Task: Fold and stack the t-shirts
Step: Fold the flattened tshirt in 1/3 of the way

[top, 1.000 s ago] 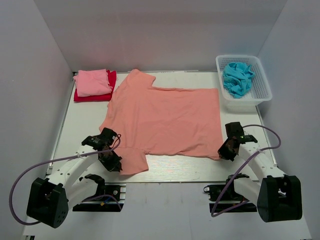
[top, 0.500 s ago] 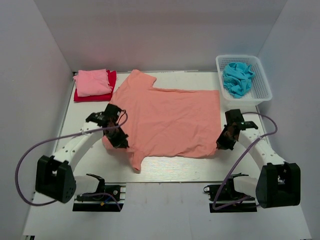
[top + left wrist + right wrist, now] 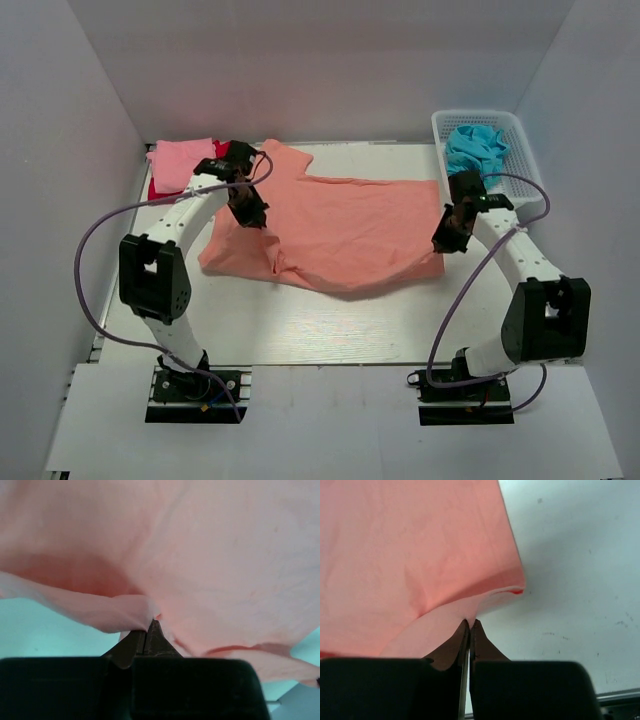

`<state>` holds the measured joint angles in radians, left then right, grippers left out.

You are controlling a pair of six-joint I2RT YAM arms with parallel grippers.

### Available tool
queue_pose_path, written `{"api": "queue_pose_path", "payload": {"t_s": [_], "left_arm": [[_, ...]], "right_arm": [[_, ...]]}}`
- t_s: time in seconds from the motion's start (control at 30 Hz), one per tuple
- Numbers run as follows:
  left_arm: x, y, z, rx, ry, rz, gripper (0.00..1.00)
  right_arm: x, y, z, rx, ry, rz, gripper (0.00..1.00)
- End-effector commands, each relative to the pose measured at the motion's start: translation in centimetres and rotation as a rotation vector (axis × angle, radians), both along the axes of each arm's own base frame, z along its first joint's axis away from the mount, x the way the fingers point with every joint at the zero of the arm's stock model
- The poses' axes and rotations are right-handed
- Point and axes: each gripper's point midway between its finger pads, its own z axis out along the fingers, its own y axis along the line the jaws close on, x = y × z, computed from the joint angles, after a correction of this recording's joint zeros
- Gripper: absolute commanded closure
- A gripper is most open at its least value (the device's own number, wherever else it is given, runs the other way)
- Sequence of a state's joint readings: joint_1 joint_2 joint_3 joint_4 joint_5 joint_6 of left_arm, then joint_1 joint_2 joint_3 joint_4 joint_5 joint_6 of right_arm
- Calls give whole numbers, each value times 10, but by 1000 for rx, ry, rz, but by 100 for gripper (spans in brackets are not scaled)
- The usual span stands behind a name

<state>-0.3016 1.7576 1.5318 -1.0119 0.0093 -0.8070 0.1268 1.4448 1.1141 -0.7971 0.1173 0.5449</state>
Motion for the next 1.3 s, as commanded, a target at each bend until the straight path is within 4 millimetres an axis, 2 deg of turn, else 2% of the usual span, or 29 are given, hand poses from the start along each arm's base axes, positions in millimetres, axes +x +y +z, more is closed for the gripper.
{"api": "queue_pose_path", "payload": {"t_s": [0.0,0.03,0.07,0.1,0.2,0.23,0.3,0.4,0.67,0.8,0.9,0.97,1.03,1.07,1.2,1.27], "left_arm": [[28,21,20,61,-82,16,100],[39,17,27,46,-125,3,100],[45,16,23,50,-131,-9,100],[51,16,28,42,-160,-32,100],[70,15,21,43,-162,-46,100],[76,13,26,41,-172,-46,100],[84,17,15,51,-150,-44,100],[100,19,16,61,-168,-40,100],[122,48,5,97,-164,5,100],[126,53,-3,81,-150,15,100],[129,58,-2,80,-160,27,100],[134,75,1,109,-171,73,100],[141,78,-1,93,-188,80,100],[146,76,4,85,-211,64,100],[156,59,-15,11,-201,4,100],[167,54,-16,-7,-230,-16,100]], "right_arm": [[22,-8,13,-49,-25,-9,100],[28,-7,12,-51,-23,-8,100],[30,-8,12,-56,-22,-14,100],[34,-9,10,-57,-20,-19,100],[48,-12,12,-80,-22,-27,100],[52,-16,16,-94,-30,-45,100],[56,-21,18,-115,-38,-54,100],[62,-27,16,-137,-31,-66,100],[82,-35,11,-177,-54,-83,100],[89,-35,8,-186,-44,-74,100],[94,-38,1,-197,-33,-82,100],[95,-39,-4,-206,-18,-81,100],[98,-40,-5,-209,-24,-79,100],[98,-39,-7,-206,-19,-80,100],[110,-36,-7,-196,-56,-76,100],[116,-36,-6,-201,-80,-88,99]]}}
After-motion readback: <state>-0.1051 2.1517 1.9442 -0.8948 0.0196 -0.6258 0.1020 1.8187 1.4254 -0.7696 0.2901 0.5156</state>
